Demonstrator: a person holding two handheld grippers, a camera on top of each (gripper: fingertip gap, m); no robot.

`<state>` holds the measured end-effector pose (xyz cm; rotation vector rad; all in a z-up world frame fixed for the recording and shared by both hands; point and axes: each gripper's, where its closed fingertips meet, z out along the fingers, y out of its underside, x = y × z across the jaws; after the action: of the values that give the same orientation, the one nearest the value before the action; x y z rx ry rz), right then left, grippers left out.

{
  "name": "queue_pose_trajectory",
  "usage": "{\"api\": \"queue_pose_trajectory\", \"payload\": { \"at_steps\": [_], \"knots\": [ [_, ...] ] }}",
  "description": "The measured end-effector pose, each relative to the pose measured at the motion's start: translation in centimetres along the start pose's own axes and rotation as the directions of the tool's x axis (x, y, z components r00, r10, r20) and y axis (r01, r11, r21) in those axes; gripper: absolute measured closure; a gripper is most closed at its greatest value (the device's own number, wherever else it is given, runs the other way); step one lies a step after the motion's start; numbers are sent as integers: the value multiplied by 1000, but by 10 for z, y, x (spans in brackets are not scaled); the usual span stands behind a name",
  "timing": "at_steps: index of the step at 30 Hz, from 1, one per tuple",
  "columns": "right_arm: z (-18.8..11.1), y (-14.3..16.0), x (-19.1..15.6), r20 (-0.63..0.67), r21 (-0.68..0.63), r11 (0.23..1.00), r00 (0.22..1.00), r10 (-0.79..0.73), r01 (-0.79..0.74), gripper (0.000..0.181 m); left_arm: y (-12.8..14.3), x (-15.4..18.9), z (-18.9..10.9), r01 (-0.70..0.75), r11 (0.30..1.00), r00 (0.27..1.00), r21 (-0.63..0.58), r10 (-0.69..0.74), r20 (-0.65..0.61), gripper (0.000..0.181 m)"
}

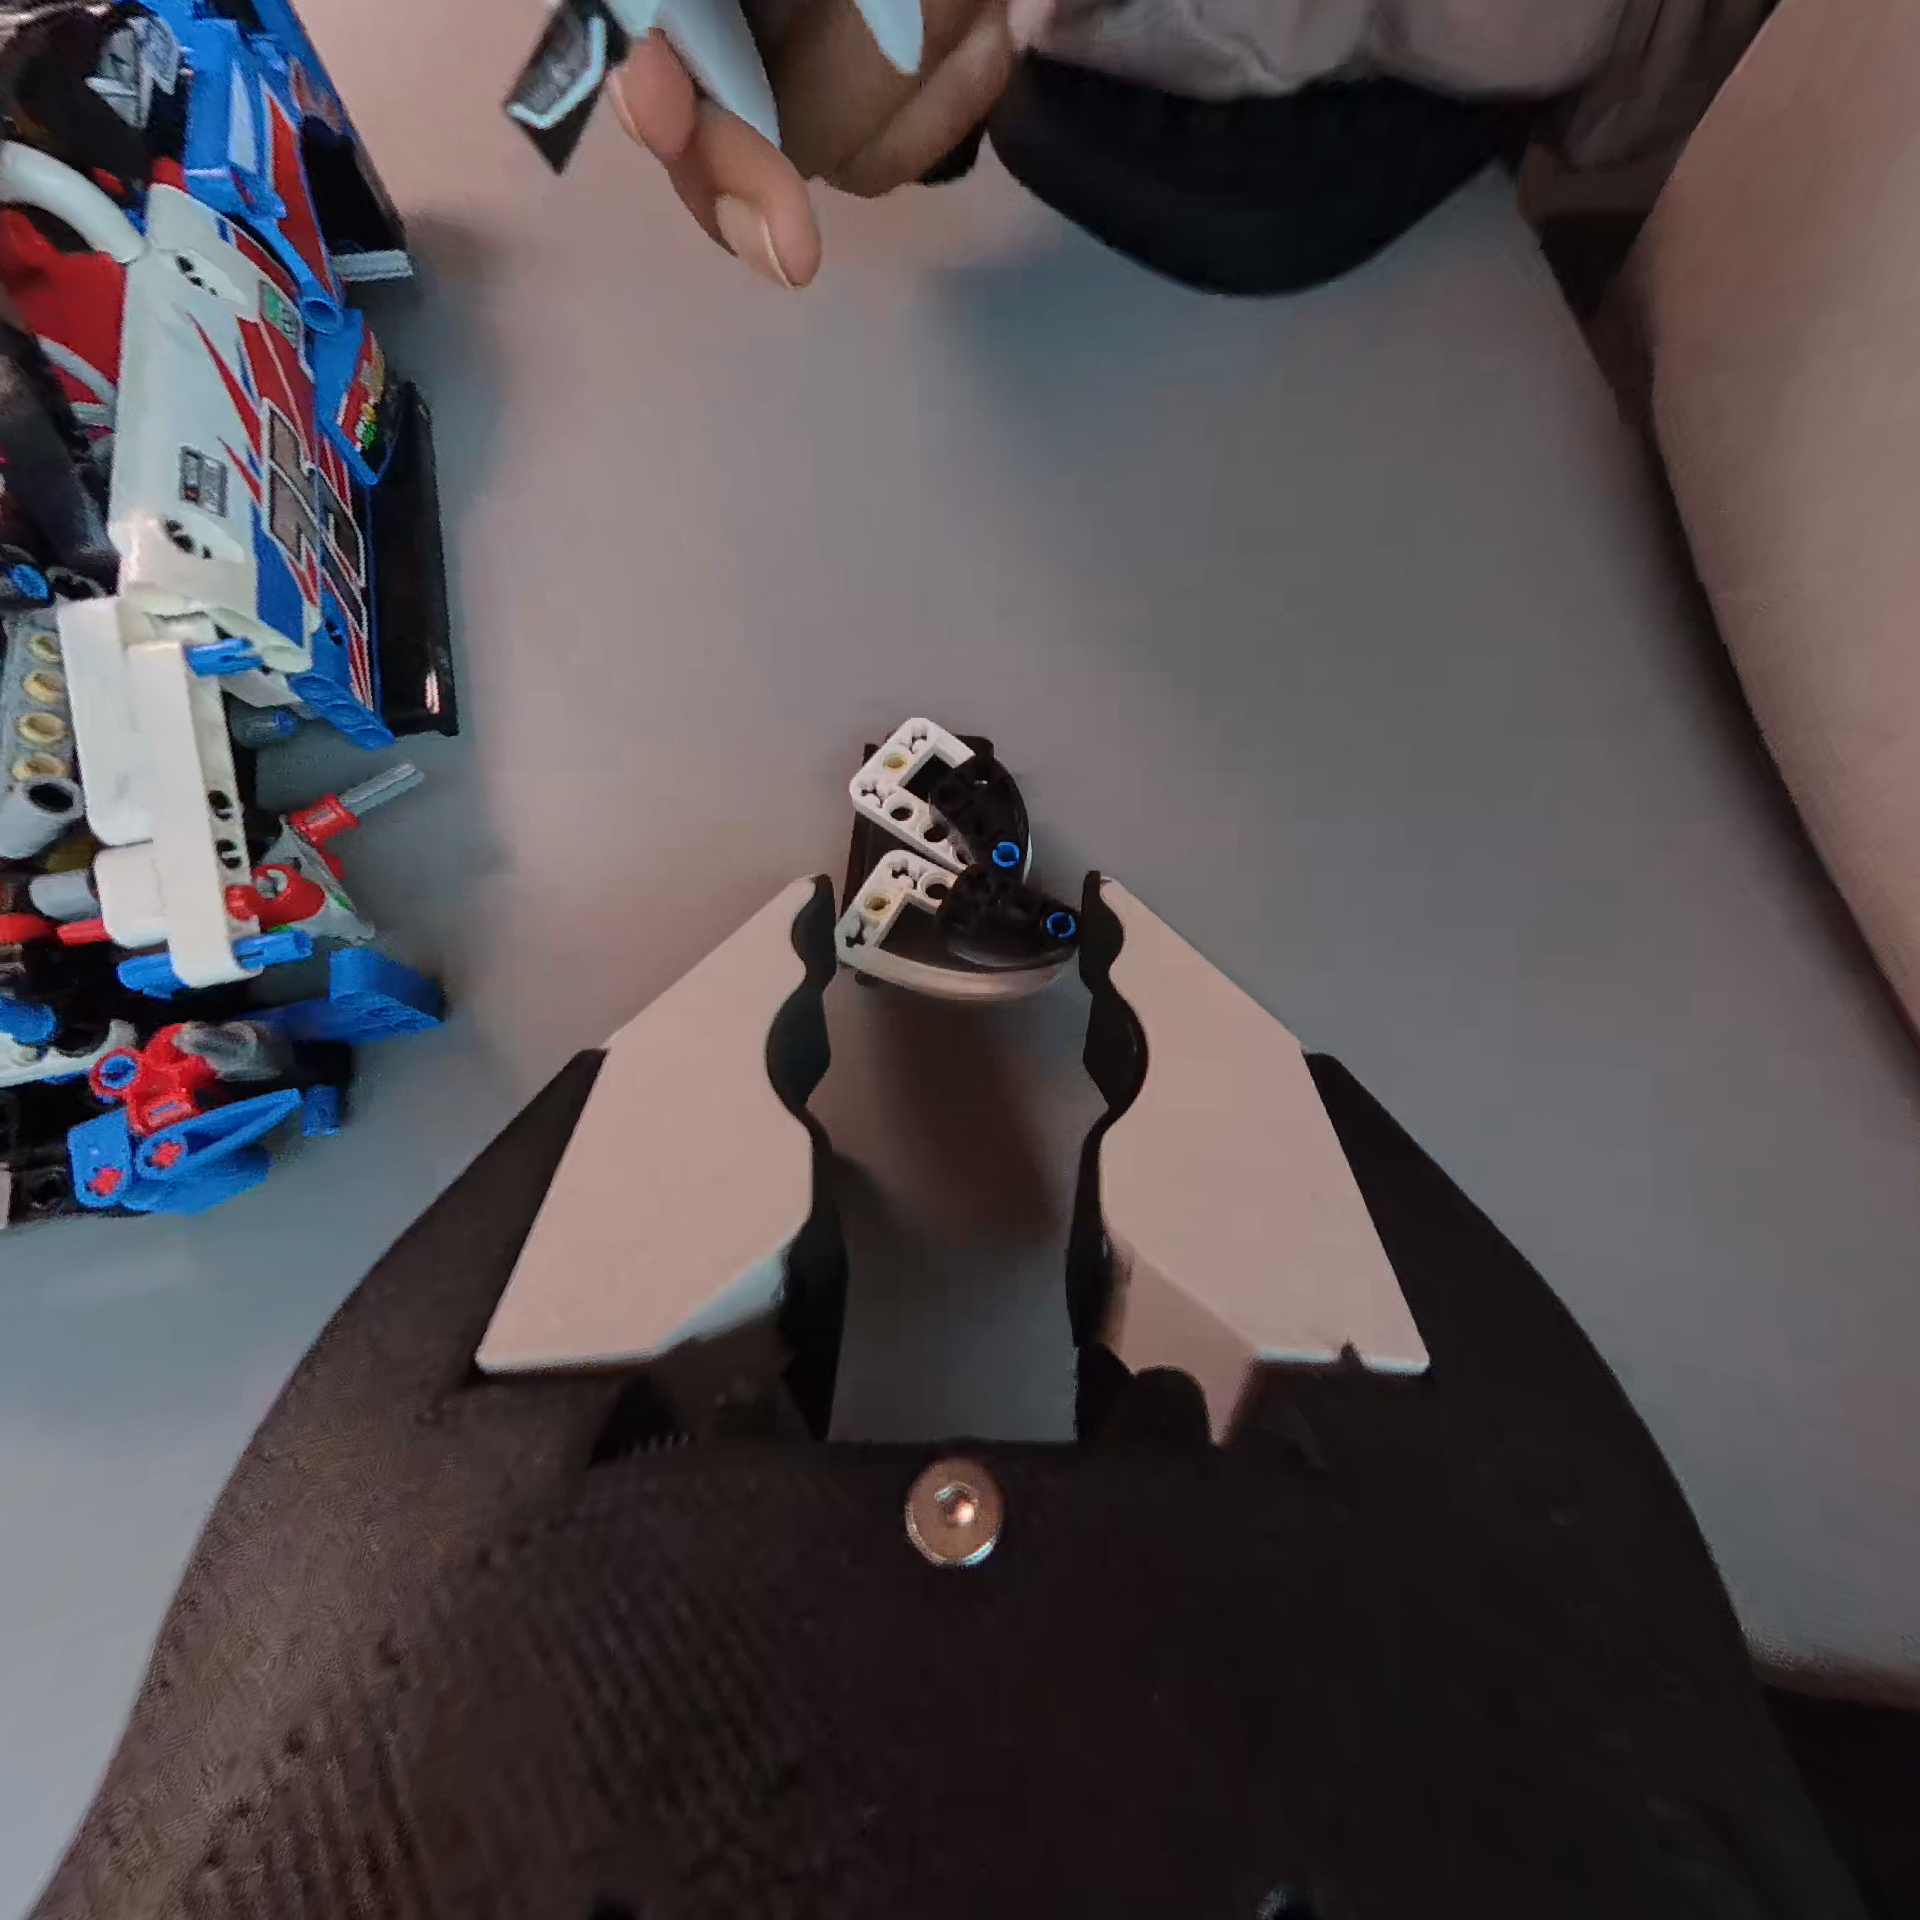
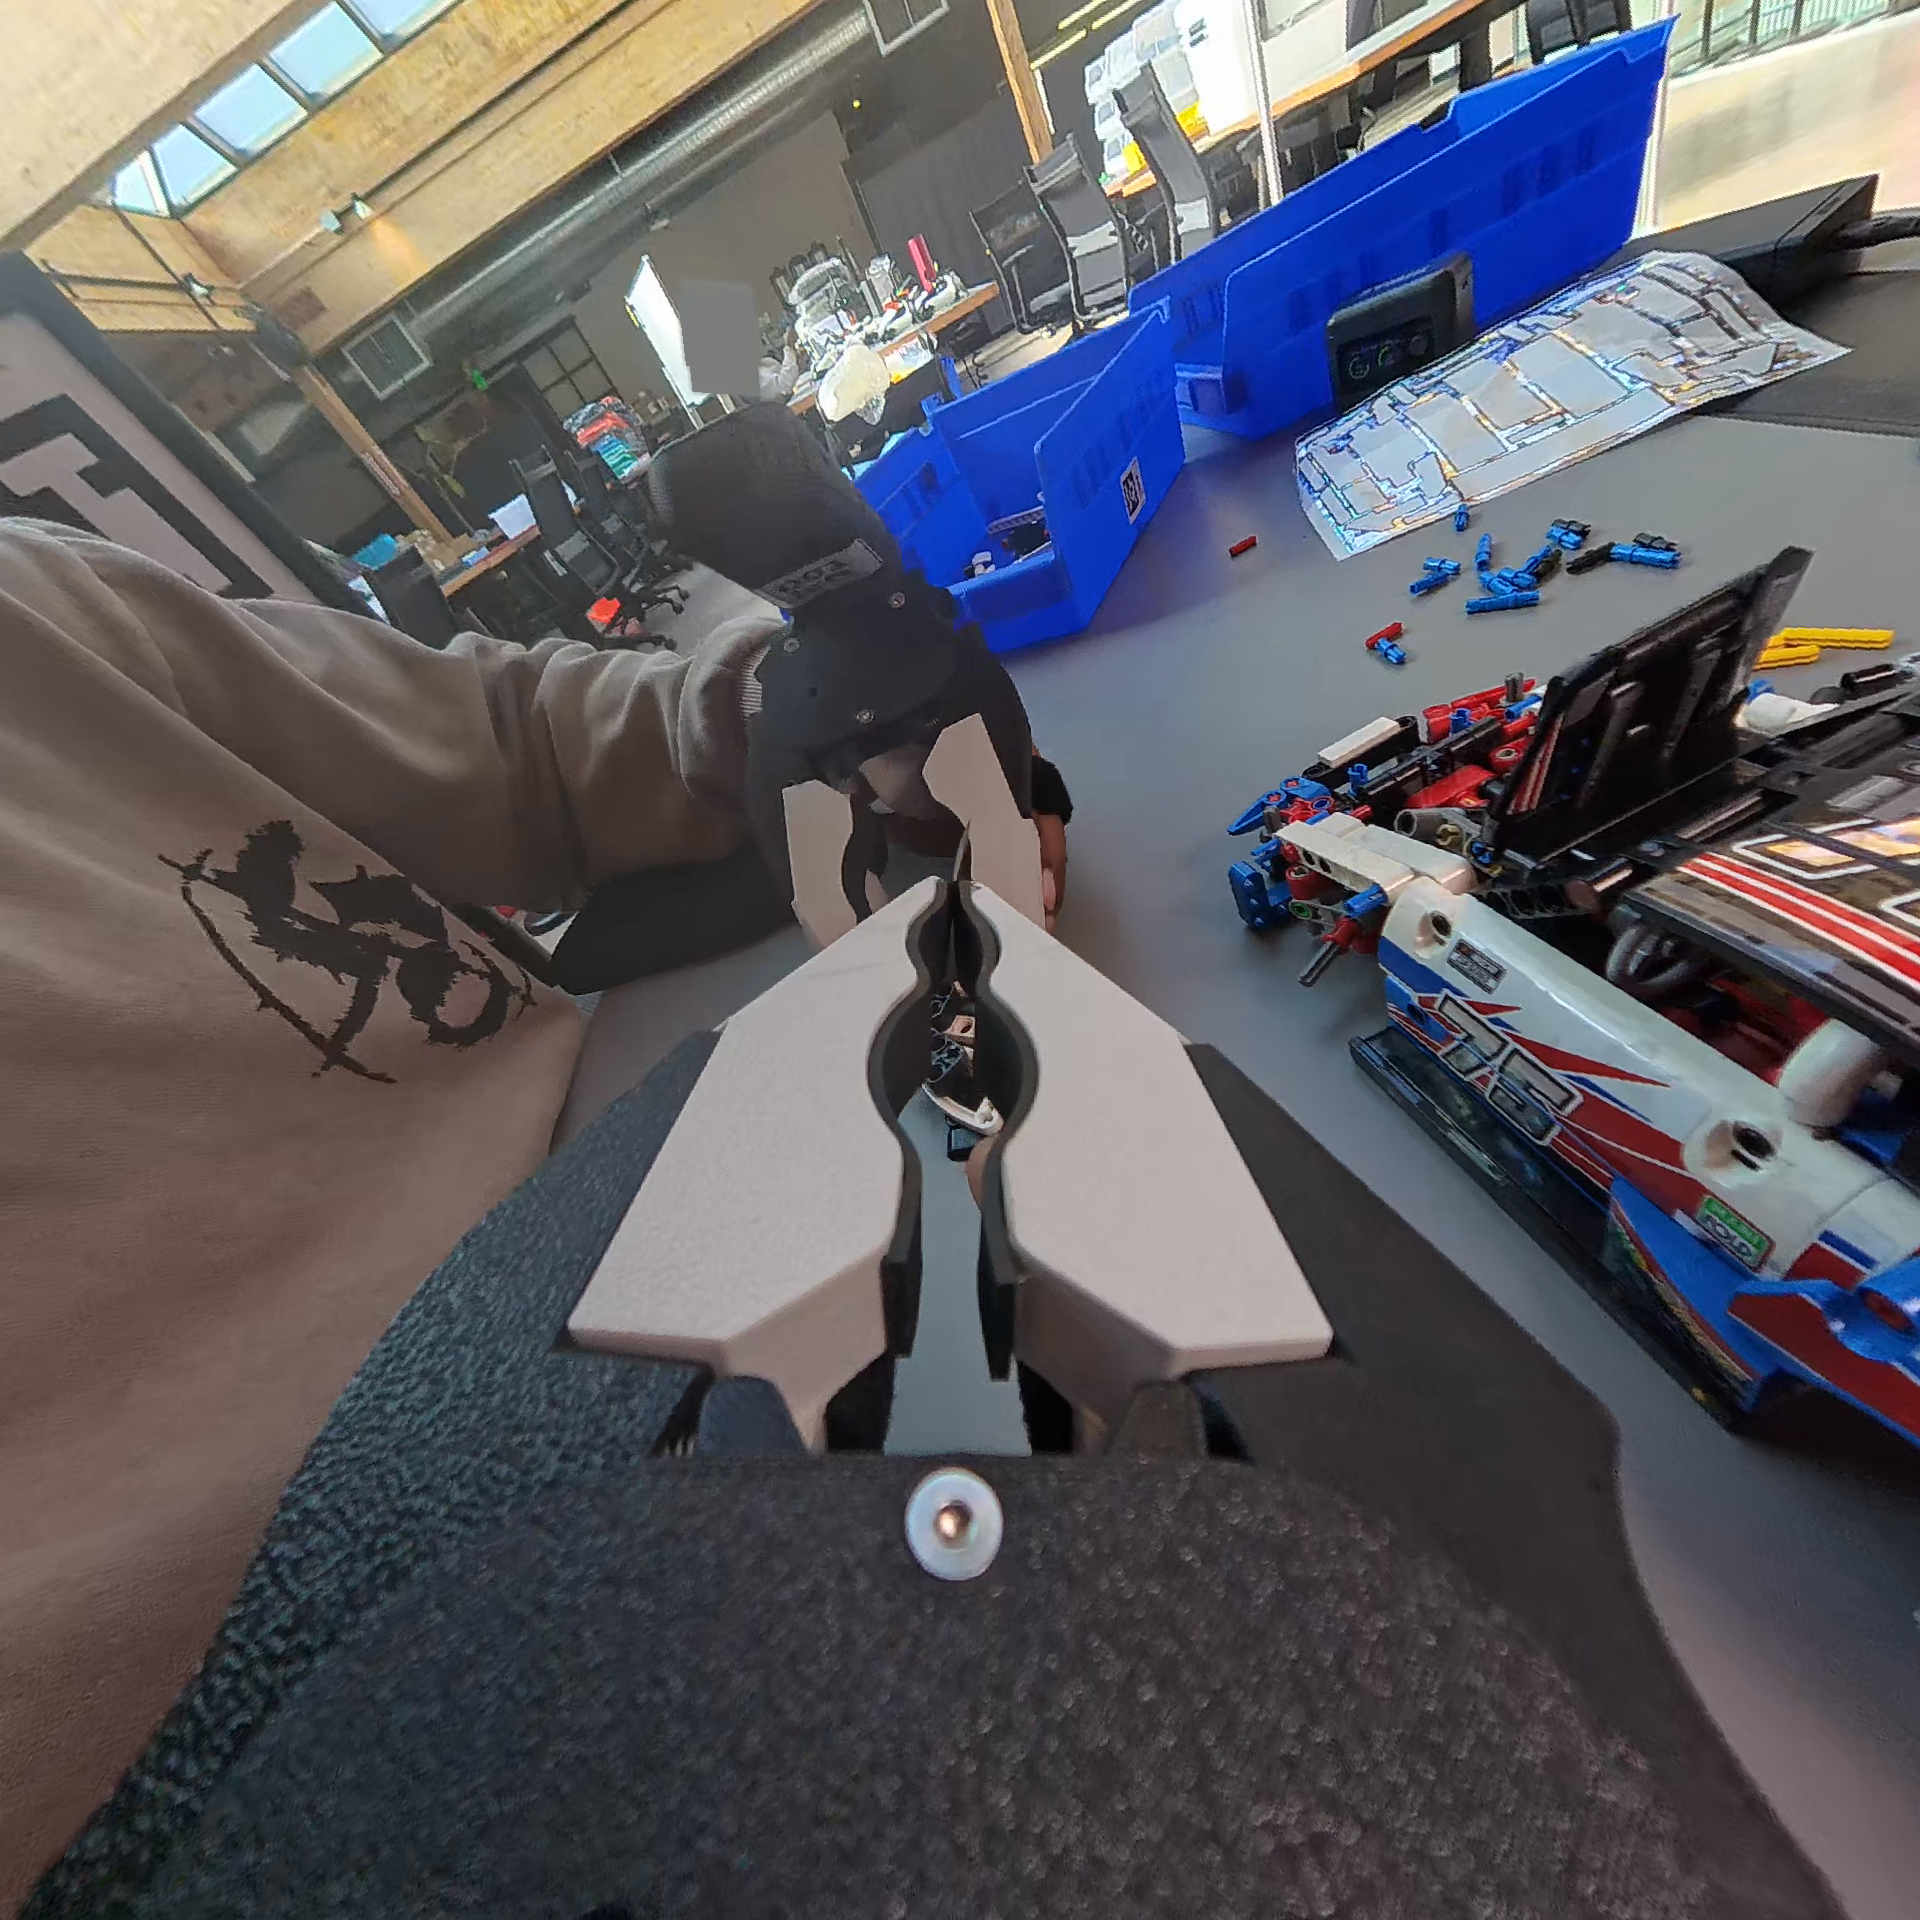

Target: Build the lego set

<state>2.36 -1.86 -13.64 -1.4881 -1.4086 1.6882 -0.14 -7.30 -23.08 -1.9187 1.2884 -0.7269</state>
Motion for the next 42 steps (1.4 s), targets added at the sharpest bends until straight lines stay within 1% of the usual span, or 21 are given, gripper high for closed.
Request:
{"api": "queue_pose_trajectory", "payload": {
  "at_steps": [2,3,6,8,10,12,16,19,21,25,29,32,36,42],
  "knots": [
    [-1,-2,-4,16,4,1000,1000,-3,3,181,-10,1,-6,78,993,997,87,-75,-36,136],
    [-2,-3,-6,28,3,1000,1000,-7,7,181,-20,2,-11,115,982,992,148,-107,-66,136],
    [-4,-7,-14,57,9,1000,998,-22,21,181,-45,3,-26,235,932,967,275,-195,-165,136],
    [-6,-12,-22,84,24,999,996,-28,26,181,-67,3,-39,358,854,923,376,-265,-278,136],
    [-10,-21,-33,127,52,998,992,-24,17,181,-86,1,-49,457,767,878,451,-306,-369,137],
    [-15,-33,-45,170,86,996,985,-11,-4,181,-102,3,-59,536,671,831,512,-312,-461,137],
    [-31,-56,-62,227,137,990,974,0,-31,181,-121,10,-69,606,528,782,595,-261,-566,138],
    [-38,-68,-73,260,106,993,965,16,-45,181,-130,12,-74,635,464,761,618,-241,-602,137],
    [-37,-70,-81,267,32,999,963,34,-44,181,-134,14,-77,656,433,745,619,-237,-624,137],
    [-25,-67,-97,286,-172,980,948,142,-95,181,-136,24,-77,688,417,710,594,-217,-669,137],
    [-12,-62,-104,253,-340,933,943,215,-121,181,-132,34,-70,707,447,680,549,-215,-701,137],
    [-3,-58,-103,207,-431,894,951,230,-123,181,-130,37,-68,718,455,663,526,-217,-717,137],
    [7,-56,-99,170,-477,862,945,281,-171,181,-129,38,-71,730,449,647,516,-210,-733,137],
    [12,-55,-95,153,-483,852,938,310,-202,181,-129,37,-78,731,436,648,525,-203,-734,137]
  ]
}}
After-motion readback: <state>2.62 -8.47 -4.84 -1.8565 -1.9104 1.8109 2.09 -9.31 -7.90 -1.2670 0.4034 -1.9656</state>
